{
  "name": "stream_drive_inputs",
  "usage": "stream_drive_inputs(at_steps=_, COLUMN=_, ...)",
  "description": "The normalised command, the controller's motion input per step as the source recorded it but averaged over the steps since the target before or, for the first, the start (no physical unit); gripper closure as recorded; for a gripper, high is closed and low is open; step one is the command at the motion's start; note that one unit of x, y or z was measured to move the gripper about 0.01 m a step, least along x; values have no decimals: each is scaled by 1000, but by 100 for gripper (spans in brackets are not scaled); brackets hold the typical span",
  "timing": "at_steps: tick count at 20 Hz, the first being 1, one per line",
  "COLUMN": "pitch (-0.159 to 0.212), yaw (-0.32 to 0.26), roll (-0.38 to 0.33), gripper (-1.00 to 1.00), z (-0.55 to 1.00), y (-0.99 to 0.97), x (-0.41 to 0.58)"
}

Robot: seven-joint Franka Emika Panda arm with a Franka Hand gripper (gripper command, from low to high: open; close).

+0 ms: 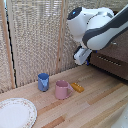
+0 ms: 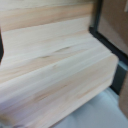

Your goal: Propose to navigate your clamp on the clench of the first drawer. Use gentle force to register to the cabinet. Send posterior your swing mandate till over it lurks, a cup of pink essence. Fortify your grip after aiming concentric with the pink cup’s periphery. Manoeuvre the pink towards the cabinet's top. Drop your compression till the cup is resting inside.

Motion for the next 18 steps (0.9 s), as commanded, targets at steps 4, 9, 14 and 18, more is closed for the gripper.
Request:
stream_drive_inputs(at_steps=4, pitch=32, yaw=-156, roll=357, gripper=-100, z=12, y=353, x=83)
stream_drive_inputs(at_steps=9, pitch=11, yaw=-154, roll=324, gripper=-100, z=-3, y=389, x=99)
stream_drive_inputs(at_steps=14, pitch=8, yaw=-141, roll=272, gripper=-100, z=-111, y=476, x=126)
stream_drive_inputs(at_steps=18, pitch=0, yaw=-132, roll=140, gripper=-100, z=-263, y=597, x=236)
